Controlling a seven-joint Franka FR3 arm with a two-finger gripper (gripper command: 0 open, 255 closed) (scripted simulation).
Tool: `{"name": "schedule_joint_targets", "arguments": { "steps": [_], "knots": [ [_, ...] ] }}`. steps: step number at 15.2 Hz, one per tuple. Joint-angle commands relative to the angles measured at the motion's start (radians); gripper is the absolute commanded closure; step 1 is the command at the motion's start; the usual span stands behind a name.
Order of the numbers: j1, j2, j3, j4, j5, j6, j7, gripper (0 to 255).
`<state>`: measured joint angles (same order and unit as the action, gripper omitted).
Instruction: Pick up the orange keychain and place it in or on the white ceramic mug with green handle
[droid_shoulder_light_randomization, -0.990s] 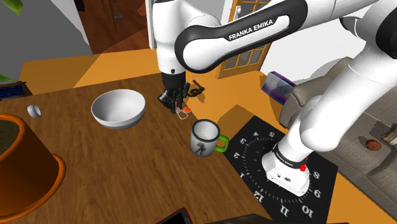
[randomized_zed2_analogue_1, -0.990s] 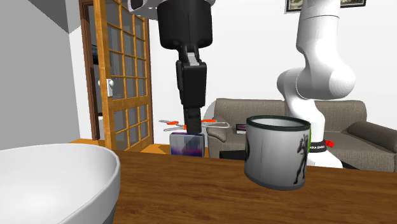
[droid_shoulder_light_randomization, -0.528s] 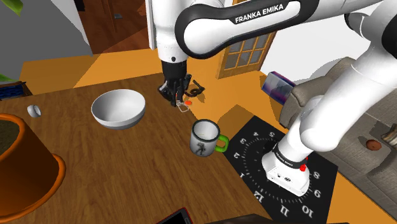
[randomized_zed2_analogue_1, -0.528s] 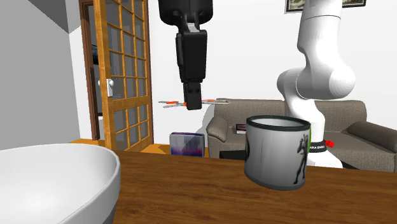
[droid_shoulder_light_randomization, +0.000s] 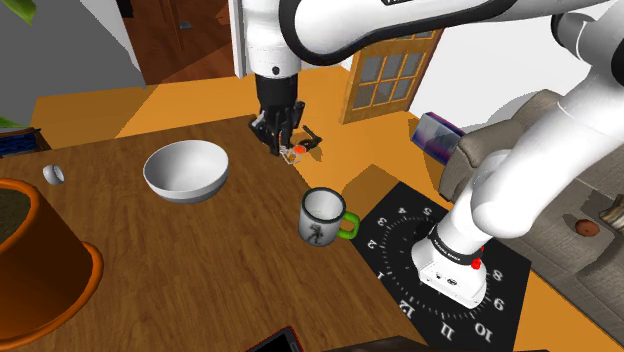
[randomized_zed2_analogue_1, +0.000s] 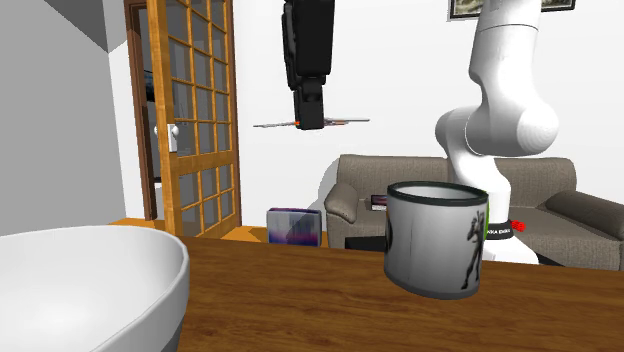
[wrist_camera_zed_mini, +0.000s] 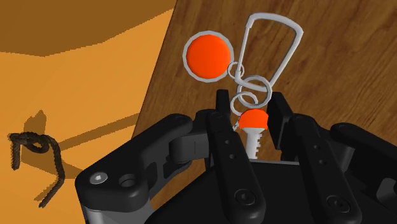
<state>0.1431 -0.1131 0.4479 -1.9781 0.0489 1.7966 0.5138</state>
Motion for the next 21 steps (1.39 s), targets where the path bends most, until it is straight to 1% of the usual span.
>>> {"name": "schedule_joint_targets", "arguments": {
  "steps": [1, 6, 11, 12, 21],
  "knots": [
    [0.009, -0.055, 0.004, -0.042, 0.026, -0.009, 0.002, 255],
    [0.053, -0.234, 0.012, -0.19, 0.108, -0.025, 0.015, 255],
    [0.116, -0.404, 0.022, -0.307, 0.185, -0.067, 0.044, 255],
    [0.119, -0.412, 0.022, -0.312, 0.189, -0.069, 0.046, 255],
    [0.124, -0.395, 0.048, -0.419, 0.202, 0.055, 0.044, 255]
  ]
}}
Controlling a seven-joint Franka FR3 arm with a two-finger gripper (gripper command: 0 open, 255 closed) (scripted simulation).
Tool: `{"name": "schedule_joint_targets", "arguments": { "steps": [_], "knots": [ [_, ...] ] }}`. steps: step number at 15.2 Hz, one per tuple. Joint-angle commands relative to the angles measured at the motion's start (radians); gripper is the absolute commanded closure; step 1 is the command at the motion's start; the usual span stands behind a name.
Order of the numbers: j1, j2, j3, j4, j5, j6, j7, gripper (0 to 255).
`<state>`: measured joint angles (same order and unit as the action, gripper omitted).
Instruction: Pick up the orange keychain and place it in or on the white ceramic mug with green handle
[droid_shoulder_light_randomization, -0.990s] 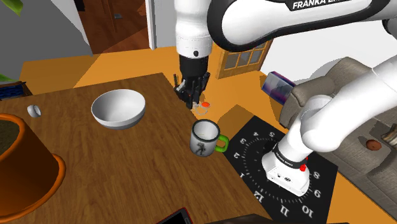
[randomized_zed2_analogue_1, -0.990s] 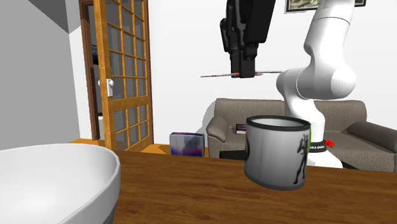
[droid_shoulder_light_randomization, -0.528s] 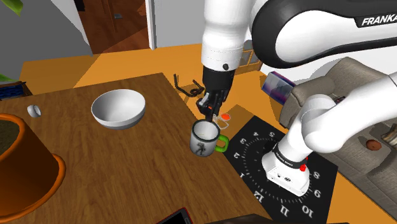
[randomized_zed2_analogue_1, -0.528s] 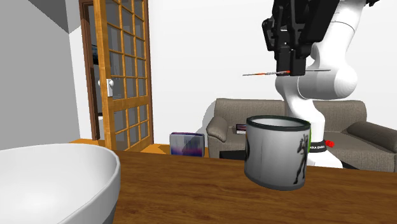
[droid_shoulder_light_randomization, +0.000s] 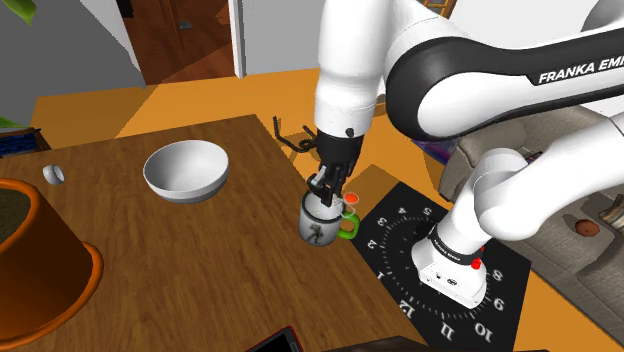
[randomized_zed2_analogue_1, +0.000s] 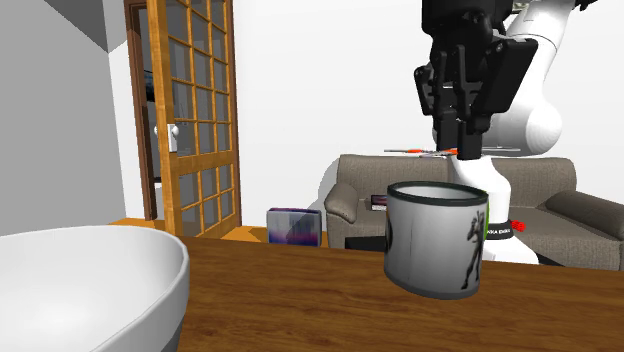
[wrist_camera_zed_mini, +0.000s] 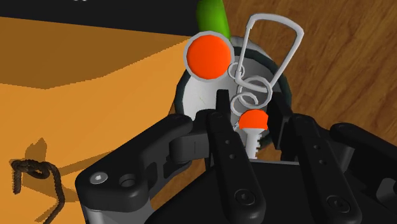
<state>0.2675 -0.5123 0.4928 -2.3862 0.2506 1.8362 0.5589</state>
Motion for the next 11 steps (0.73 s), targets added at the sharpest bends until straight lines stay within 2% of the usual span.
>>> {"name": "schedule_joint_targets", "arguments": {
  "steps": [1, 6, 11],
  "knots": [
    [0.0, 0.007, 0.006, -0.021, 0.002, 0.029, -0.001, 255],
    [0.001, 0.028, 0.023, -0.074, 0.008, 0.103, 0.0, 255],
    [0.001, 0.028, 0.023, -0.074, 0.008, 0.103, 0.0, 255]
  ]
}}
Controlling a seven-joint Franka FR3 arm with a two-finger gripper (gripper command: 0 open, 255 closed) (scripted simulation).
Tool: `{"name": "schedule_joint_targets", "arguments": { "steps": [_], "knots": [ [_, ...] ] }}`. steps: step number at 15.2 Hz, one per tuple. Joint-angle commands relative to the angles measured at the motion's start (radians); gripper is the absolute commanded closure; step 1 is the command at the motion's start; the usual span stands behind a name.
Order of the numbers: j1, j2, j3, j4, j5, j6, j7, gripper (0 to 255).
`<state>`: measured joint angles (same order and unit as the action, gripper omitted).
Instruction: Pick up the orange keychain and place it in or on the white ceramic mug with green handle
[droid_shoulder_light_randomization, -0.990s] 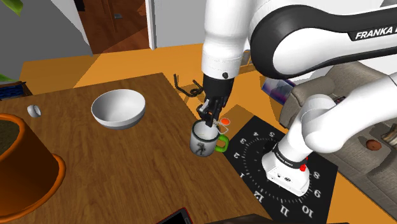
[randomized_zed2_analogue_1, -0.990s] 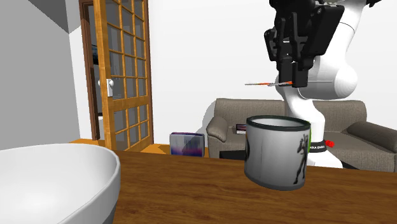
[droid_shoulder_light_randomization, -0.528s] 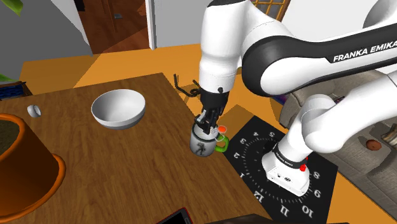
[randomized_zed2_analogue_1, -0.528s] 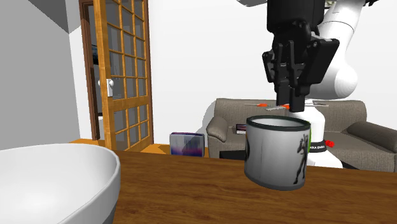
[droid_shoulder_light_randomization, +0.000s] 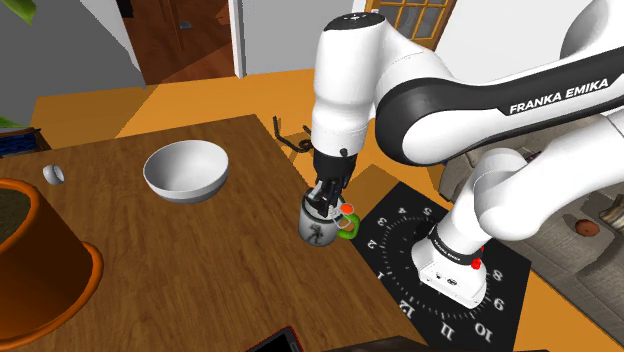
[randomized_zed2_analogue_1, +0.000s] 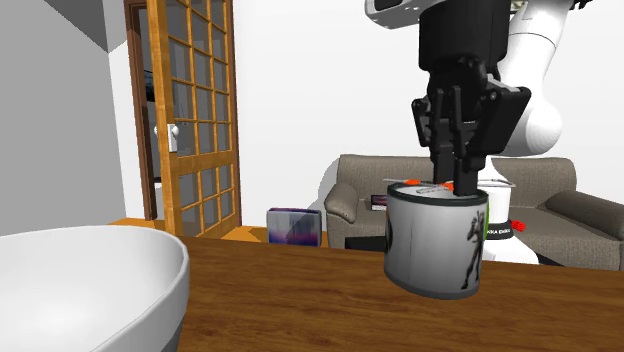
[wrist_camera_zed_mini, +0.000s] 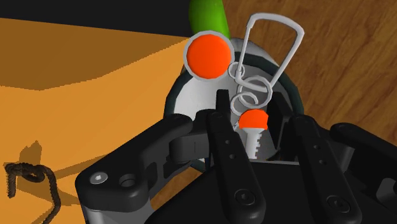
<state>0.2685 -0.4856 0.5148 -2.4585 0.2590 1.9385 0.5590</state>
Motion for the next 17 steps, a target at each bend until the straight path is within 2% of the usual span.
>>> {"name": "schedule_joint_targets", "arguments": {
  "steps": [1, 2, 3, 8, 12, 17],
  "knots": [
    [0.0, 0.002, 0.001, -0.002, 0.0, 0.001, 0.0, 255],
    [0.0, 0.002, 0.001, -0.002, 0.0, 0.001, 0.0, 255],
    [0.0, 0.002, 0.0, -0.001, 0.0, 0.0, 0.0, 0],
    [0.0, 0.002, 0.001, -0.002, 0.0, 0.001, 0.0, 0],
    [-0.007, -0.018, -0.026, 0.11, -0.017, -0.131, 0.002, 0],
    [-0.007, -0.018, -0.026, 0.11, -0.017, -0.131, 0.002, 0]
  ]
}}
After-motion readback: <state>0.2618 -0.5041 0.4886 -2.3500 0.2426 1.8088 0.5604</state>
